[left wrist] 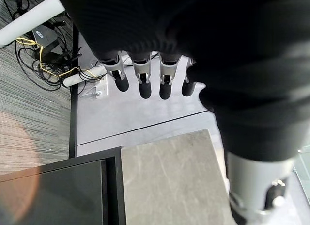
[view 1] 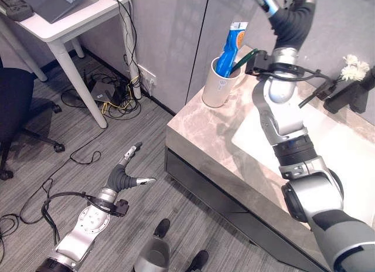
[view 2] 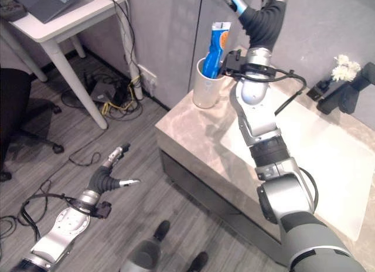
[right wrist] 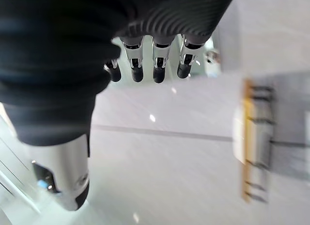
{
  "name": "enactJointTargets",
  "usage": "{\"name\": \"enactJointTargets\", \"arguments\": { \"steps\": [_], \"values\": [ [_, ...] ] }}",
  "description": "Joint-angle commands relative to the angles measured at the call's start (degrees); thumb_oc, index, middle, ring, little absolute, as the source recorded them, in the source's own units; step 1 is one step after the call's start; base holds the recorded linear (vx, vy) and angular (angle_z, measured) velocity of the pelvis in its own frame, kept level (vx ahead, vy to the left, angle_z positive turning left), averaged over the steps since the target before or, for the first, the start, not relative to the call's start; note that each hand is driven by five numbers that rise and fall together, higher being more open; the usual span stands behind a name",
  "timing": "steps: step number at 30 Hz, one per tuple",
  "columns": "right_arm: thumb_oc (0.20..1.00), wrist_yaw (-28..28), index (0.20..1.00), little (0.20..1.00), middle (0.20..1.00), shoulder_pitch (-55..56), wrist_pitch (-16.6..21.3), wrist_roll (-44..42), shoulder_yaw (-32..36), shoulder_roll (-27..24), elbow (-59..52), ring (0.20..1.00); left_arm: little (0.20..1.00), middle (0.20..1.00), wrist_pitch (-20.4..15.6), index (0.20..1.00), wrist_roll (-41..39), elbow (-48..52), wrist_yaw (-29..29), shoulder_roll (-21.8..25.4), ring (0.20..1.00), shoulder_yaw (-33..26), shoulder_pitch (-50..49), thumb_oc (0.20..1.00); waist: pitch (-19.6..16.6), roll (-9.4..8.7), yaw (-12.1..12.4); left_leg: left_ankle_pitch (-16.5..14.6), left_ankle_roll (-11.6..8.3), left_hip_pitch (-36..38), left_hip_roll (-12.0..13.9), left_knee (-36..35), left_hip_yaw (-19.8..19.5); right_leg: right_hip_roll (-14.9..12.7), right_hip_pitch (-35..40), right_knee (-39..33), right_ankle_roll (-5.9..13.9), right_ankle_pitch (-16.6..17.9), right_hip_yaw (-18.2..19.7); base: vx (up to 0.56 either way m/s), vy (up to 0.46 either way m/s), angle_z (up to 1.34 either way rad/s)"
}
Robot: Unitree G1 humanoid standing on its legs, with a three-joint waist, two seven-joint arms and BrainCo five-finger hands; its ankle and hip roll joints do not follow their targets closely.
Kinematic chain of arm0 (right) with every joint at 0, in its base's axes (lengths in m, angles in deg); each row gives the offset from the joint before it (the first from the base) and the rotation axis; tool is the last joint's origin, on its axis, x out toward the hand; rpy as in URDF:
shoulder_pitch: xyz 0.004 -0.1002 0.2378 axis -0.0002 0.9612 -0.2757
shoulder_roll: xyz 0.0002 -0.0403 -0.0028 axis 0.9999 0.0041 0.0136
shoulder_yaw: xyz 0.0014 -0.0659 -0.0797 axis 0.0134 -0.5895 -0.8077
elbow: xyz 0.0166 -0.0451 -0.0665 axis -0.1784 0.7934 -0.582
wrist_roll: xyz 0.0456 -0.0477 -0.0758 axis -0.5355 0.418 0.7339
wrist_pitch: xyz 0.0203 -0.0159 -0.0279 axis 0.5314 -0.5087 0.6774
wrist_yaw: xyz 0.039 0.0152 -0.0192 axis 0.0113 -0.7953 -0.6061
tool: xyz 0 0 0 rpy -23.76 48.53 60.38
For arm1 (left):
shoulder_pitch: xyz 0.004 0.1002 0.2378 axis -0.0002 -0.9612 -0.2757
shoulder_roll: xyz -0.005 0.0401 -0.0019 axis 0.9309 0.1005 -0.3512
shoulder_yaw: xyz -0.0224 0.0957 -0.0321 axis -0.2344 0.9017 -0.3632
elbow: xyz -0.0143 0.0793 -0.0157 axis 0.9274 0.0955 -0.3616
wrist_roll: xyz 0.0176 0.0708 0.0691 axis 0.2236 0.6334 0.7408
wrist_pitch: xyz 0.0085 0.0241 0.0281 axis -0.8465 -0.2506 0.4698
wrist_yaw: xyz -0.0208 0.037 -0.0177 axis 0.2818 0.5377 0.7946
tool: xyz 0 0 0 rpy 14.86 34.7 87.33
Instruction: Put brush and paste in cup on sink, flatten towel.
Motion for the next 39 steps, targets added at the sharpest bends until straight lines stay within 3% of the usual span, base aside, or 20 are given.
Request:
{"name": "enactJointTargets", "arguments": {
  "steps": [1,4,7,8,10,11,13,20,22,24,27,30,32,35,36,39],
  "values": [
    [1.0,2.21,1.0,1.0,1.0,5.26,2.4,3.44,3.21,-2.23,-5.9,1.0,1.0,1.0,-1.44,1.0,0.19,1.46,-0.1,-0.01,1.0,-0.2,-1.08,1.0,-5.3,0.18,-1.48,0.1,1.62,1.86,-0.45,-2.92,-1.1,-4.08,3.22,-0.05,2.74,8.34,1.75,-0.01,-0.007,-0.09],
    [1.0,1.57,1.0,1.0,1.0,11.6,2.8,4.4,6.2,-2.22,-12.02,1.0,1.0,1.0,-0.78,1.0,0.21,1.1,-0.14,-1.66,1.0,-0.73,-1.84,1.0,-5.94,0.67,-2.88,0.06,1.44,2.81,0.17,-2.92,-0.07,-3.67,3.64,-0.05,2.59,8.03,2.6,-0.02,-0.011,-0.16],
    [1.0,0.35,1.0,1.0,1.0,24.04,3.79,7.51,12.63,-5.33,-20.47,1.0,1.0,1.0,-0.28,1.0,1.46,1.03,0.71,-4.04,1.0,-5.19,-3.43,1.0,-6.47,1.41,-6.12,-0.21,1.13,4.15,1.13,-2.92,1.67,-3.0,3.78,-0.05,2.25,7.13,3.84,0.0,-0.007,-0.21],
    [1.0,0.33,1.0,1.0,1.0,25.01,3.47,7.74,12.77,-5.12,-21.37,1.0,1.0,1.0,-0.23,1.0,1.52,1.23,0.65,-4.03,1.0,-5.09,-3.87,1.0,-6.73,1.46,-5.95,-0.31,1.1,4.31,1.21,-2.92,1.73,-2.93,3.9,-0.05,2.22,7.08,3.91,0.01,-0.004,-0.17],
    [1.0,0.19,1.0,1.0,1.0,35.83,3.86,13.12,20.09,-7.52,-26.25,1.0,1.0,1.0,-0.52,1.0,3.04,1.32,1.42,-5.57,1.0,-10.05,-6.33,1.0,-7.1,2.0,-8.64,-0.61,0.89,5.08,1.97,-2.92,2.94,-2.53,3.75,-0.05,2.13,6.82,4.82,0.02,0.0,-0.27],
    [1.0,0.2,1.0,1.0,1.0,36.51,3.81,13.25,20.27,-7.38,-26.68,1.0,1.0,1.0,-0.49,1.0,3.11,1.51,1.4,-5.51,1.0,-9.88,-6.66,1.0,-7.34,2.01,-8.43,-0.68,0.86,5.15,2.02,-2.92,2.97,-2.48,3.8,-0.05,2.11,6.79,4.85,0.0,0.008,-0.2],
    [1.0,1.24,1.0,1.0,1.0,47.92,3.51,18.28,29.64,-9.23,-27.97,1.0,1.0,1.0,-0.76,1.0,3.23,0.2,2.01,-7.84,1.0,-14.62,-9.52,1.0,-7.55,2.37,-11.12,-0.39,0.69,5.65,2.46,-2.92,3.96,-2.0,3.55,-0.05,1.98,7.07,5.79,-0.01,-0.005,-0.26],
    [1.0,5.16,1.0,1.0,1.0,59.41,1.69,23.81,38.24,-5.13,-25.15,1.0,1.0,1.0,-1.04,1.0,4.88,-1.46,3.82,-9.75,1.0,-19.35,-11.82,1.0,-8.12,2.92,-14.47,-1.16,0.84,6.42,3.08,-2.92,5.24,-1.36,2.99,-0.05,1.91,6.82,7.74,0.0,-0.001,-0.25],
    [1.0,9.19,1.0,1.0,1.0,62.57,0.84,23.61,39.46,-0.71,-20.3,1.0,1.0,1.0,-1.4,1.0,5.33,-1.11,5.54,-10.47,1.0,-20.2,-12.41,1.0,-8.05,3.22,-15.8,-1.38,1.1,6.77,3.07,-2.92,5.66,-1.39,2.68,-0.05,1.76,6.81,8.48,-0.01,0.011,-0.16],
    [1.0,10.92,1.0,1.0,1.0,63.8,-0.19,24.36,39.55,-0.18,-17.75,1.0,1.0,1.0,-1.32,1.0,5.39,-1.17,6.01,-10.58,1.0,-20.24,-12.59,1.0,-8.07,3.19,-16.13,-0.94,1.25,6.87,2.9,-2.92,5.97,-1.57,2.57,-0.05,1.7,7.33,8.57,-0.01,0.029,-0.03],
    [1.0,15.9,1.0,1.0,1.0,65.27,-1.62,22.32,40.16,0.0,-4.41,1.0,1.0,1.0,-2.08,1.0,6.32,-0.38,6.85,-10.57,1.0,-20.31,-13.81,1.0,-7.88,3.47,-17.02,-1.74,1.99,7.7,2.42,-2.92,6.96,-1.97,2.67,-0.05,1.85,7.57,9.42,-0.01,0.059,-0.14],
    [1.0,17.07,1.0,1.0,1.0,65.55,-1.84,19.27,39.12,0.26,4.73,1.0,1.0,1.0,-2.53,1.0,6.27,-0.2,6.89,-10.32,1.0,-20.26,-14.73,1.0,-7.74,3.55,-17.14,-2.61,2.45,8.32,2.05,-2.92,7.3,-2.21,2.87,-0.05,2.05,7.34,10.0,0.01,0.063,-0.09],
    [1.0,16.38,1.0,1.0,1.0,63.95,-1.46,11.55,36.59,0.65,18.29,1.0,1.0,1.0,-2.53,1.0,5.94,0.08,7.18,-10.03,1.0,-19.8,-15.26,1.0,-6.96,3.61,-17.11,-2.29,3.05,8.54,0.98,-2.92,8.21,-3.09,2.74,-0.05,2.29,8.54,10.62,-0.04,0.112,-0.17],
    [1.0,13.74,1.0,1.0,1.0,62.43,-0.9,5.6,34.8,1.41,27.36,1.0,1.0,1.0,-2.44,1.0,5.69,0.32,6.95,-9.79,1.0,-19.6,-15.51,1.0,-6.16,3.59,-16.81,-2.34,3.46,8.97,0.28,-2.92,8.81,-3.66,2.67,0.07,2.58,9.1,11.24,-0.04,0.099,-0.17],
    [1.0,9.86,1.0,1.0,1.0,60.32,-1.57,0.46,31.54,1.76,35.53,1.0,1.0,1.0,-2.42,1.0,5.32,0.76,6.5,-9.53,1.0,-19.08,-15.3,1.0,-5.01,3.57,-16.41,-2.35,3.81,8.76,-0.5,-2.47,9.29,-4.4,2.3,0.47,2.78,9.92,12.06,-0.08,0.112,-0.13],
    [1.0,5.51,1.0,1.0,1.0,59.17,-3.29,-1.91,27.77,2.43,41.16,1.0,1.0,1.0,-2.3,1.0,5.57,1.03,6.32,-9.19,1.0,-18.59,-14.89,1.0,-4.16,3.48,-16.17,-2.43,4.02,8.52,-0.9,-2.16,9.76,-4.83,1.91,0.83,2.96,10.66,12.61,-0.05,0.091,-0.05]
  ]
}}
